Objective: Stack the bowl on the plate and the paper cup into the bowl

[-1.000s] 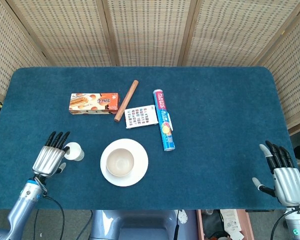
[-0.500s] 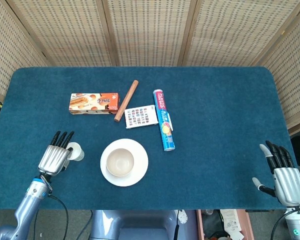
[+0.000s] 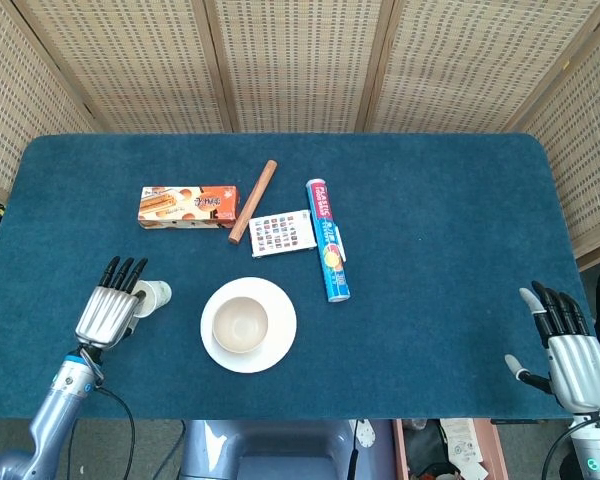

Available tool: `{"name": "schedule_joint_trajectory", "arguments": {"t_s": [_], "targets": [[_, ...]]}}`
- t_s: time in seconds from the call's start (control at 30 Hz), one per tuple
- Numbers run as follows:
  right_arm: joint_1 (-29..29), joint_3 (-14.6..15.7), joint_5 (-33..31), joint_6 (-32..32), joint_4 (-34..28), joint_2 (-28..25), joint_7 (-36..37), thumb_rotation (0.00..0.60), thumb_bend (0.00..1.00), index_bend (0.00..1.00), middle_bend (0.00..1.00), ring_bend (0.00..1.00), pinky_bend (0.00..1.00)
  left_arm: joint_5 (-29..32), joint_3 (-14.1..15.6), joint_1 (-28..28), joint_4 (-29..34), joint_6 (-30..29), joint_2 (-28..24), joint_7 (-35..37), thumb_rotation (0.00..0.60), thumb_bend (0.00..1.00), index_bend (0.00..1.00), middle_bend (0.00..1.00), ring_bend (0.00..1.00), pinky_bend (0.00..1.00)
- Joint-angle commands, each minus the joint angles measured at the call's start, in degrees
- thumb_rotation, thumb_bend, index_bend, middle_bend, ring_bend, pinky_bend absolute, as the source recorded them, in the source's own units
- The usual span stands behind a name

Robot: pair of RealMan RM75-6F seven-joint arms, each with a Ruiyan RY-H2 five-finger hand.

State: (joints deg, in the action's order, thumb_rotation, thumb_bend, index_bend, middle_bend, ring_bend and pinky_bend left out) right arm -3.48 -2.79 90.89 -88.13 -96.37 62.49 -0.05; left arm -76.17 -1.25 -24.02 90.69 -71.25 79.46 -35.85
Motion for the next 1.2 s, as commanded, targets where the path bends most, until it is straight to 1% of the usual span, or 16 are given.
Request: {"name": "schedule_joint_trajectory", "arguments": {"t_s": [0.03, 0.17, 0.27, 0.37, 0.47, 0.53, 0.73, 0.87, 1.07, 1.2], "targets": [[0.02, 0.02, -0.02, -0.01, 0.01, 0.01, 0.04, 0.600, 0.20, 0.03, 0.00, 0.00, 0.00, -0.19, -0.72, -0.91, 2.89, 0.60, -1.28, -1.36, 0.600, 0.40, 0.61, 0.04, 0.00, 0.01], [0.03, -0.04, -0.06, -0.07, 0.08, 0.02, 0.18, 0.600, 0.20, 0.03, 0.00, 0.00, 0.00, 0.56, -2.07, -2.71, 8.08, 2.31, -2.66, -3.45, 0.600, 0.40, 0.61, 0.04, 0.00, 0.01], [0.02, -0.10, -0.24, -0.01, 0.19, -0.05, 0.42, 0.600, 0.20, 0.03, 0.00, 0.00, 0.00, 2.24, -3.36, -5.19, 13.78, 5.23, -4.31, -6.55, 0.600, 0.40, 0.61, 0.04, 0.00, 0.01], [0.03, -0.12, -0.25, -0.05, 0.22, -0.09, 0.55, 0.600, 0.20, 0.03, 0.00, 0.00, 0.00, 4.18, -4.10, -6.81, 16.78, 6.97, -5.25, -9.39, 0.600, 0.40, 0.61, 0.04, 0.00, 0.01], [0.05, -0.16, -0.30, -0.10, 0.27, -0.16, 0.74, 0.600, 0.20, 0.03, 0.00, 0.00, 0.00, 7.56, -4.95, -8.70, 19.70, 8.87, -5.80, -12.37, 0.600, 0.40, 0.61, 0.04, 0.00, 0.01], [0.13, -0.28, -0.40, -0.32, 0.36, -0.24, 1.13, 0.600, 0.20, 0.03, 0.00, 0.00, 0.00, 11.19, -5.66, -10.41, 21.80, 10.11, -5.79, -14.92, 0.600, 0.40, 0.61, 0.04, 0.00, 0.01], [0.29, -0.46, -0.67, -0.62, 0.60, -0.50, 2.18, 0.600, 0.20, 0.03, 0.00, 0.00, 0.00, 16.56, -6.07, -13.36, 23.77, 10.24, -4.76, -19.89, 0.600, 0.40, 0.61, 0.04, 0.00, 0.01], [0.34, -0.55, -0.77, -0.72, 0.73, -0.67, 2.87, 0.600, 0.20, 0.03, 0.00, 0.00, 0.00, 20.25, -5.93, -15.60, 24.98, 10.10, -3.00, -22.25, 0.600, 0.40, 0.61, 0.04, 0.00, 0.01], [0.30, -0.53, -0.77, -0.60, 0.78, -0.68, 3.07, 0.600, 0.20, 0.03, 0.00, 0.00, 0.00, 23.18, -5.04, -17.56, 26.81, 8.82, -2.19, -23.88, 0.600, 0.40, 0.61, 0.04, 0.00, 0.01], [0.29, -0.55, -0.85, -0.52, 0.79, -0.70, 3.11, 0.600, 0.20, 0.03, 0.00, 0.00, 0.00, 25.78, -3.89, -19.23, 27.78, 8.33, -2.07, -25.80, 0.600, 0.40, 0.61, 0.04, 0.00, 0.01]]}}
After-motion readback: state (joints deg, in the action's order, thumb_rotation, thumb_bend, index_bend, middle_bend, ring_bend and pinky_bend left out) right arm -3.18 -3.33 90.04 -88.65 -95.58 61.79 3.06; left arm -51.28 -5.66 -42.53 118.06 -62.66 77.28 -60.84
